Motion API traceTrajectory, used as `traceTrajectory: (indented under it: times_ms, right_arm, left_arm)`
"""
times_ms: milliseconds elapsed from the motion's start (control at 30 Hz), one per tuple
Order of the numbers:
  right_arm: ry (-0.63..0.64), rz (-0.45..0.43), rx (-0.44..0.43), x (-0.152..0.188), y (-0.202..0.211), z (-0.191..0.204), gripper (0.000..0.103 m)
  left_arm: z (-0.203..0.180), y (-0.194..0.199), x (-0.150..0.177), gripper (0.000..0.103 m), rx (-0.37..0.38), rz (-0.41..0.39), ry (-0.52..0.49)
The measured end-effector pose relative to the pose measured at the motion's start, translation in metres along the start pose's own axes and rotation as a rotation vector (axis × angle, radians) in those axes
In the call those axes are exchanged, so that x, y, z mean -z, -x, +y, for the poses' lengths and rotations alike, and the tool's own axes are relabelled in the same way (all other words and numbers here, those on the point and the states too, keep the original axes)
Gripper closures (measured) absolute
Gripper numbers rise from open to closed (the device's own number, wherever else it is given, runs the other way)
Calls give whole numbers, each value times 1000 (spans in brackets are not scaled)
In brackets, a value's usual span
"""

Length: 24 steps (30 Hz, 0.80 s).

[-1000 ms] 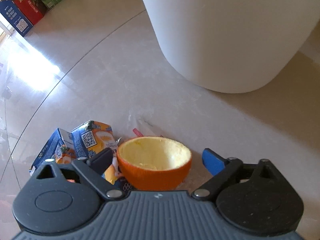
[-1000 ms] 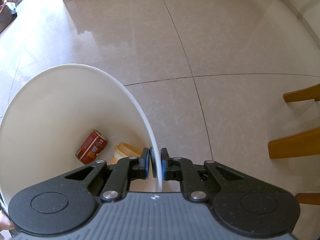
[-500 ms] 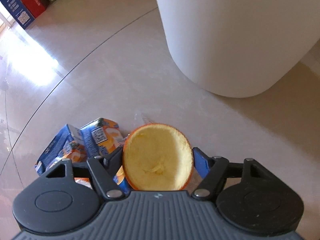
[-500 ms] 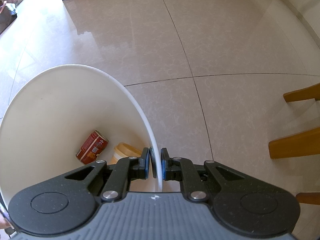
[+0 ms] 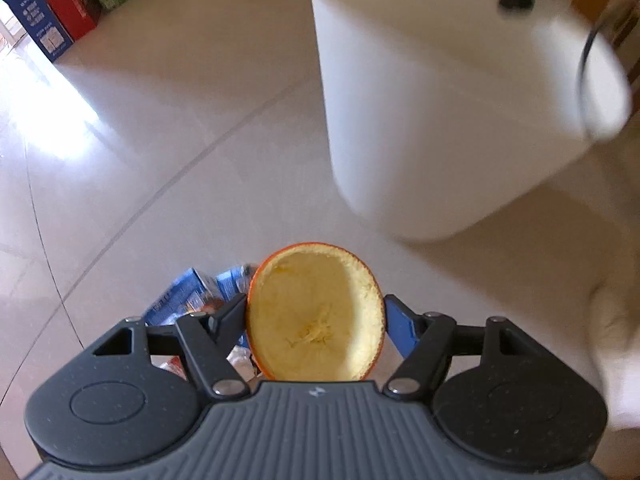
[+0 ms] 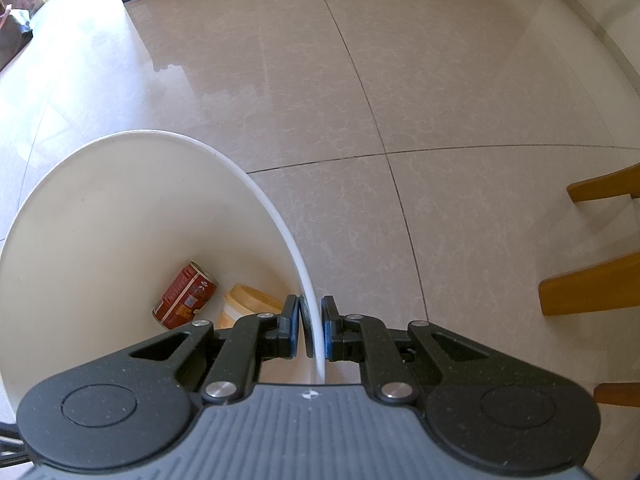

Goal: Collect trash
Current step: 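Carry the orange peel over the bin with the left tool and release it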

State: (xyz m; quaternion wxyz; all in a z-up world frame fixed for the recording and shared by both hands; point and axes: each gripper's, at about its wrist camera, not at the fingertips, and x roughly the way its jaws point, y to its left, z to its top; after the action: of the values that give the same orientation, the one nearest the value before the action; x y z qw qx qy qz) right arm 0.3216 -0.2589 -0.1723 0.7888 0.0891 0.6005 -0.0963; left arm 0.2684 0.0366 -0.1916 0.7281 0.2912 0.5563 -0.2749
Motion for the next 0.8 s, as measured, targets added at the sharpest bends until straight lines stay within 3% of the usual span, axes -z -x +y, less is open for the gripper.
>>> traceTrajectory:
  times_ms: [300,433,533,600,700,800]
  right_arm:
    - [-13,-2,-13,-1,0,-4,89]
    - [-19,-3,-16,0,-1,-6,89]
    - [-16,-5,-15,0,-1,-6,89]
    - [-18,-5,-19,1,-2,-6,89]
    - [-17,-6,-23,2,-1,-8,89]
    - [-16,-5,-20,2,-2,-8,89]
  left_arm:
    - [-4,96,-82,31,108,-189,93]
    - [-26,100,-117,31,156,-249,96]
    - [-44,90,-131,30,202,-247,84]
    - [-56,82,-134,22,222,-218,78]
    - [-61,80,-131,15,224,-239,81]
    - [-55,83,-129,14,203,-251,101]
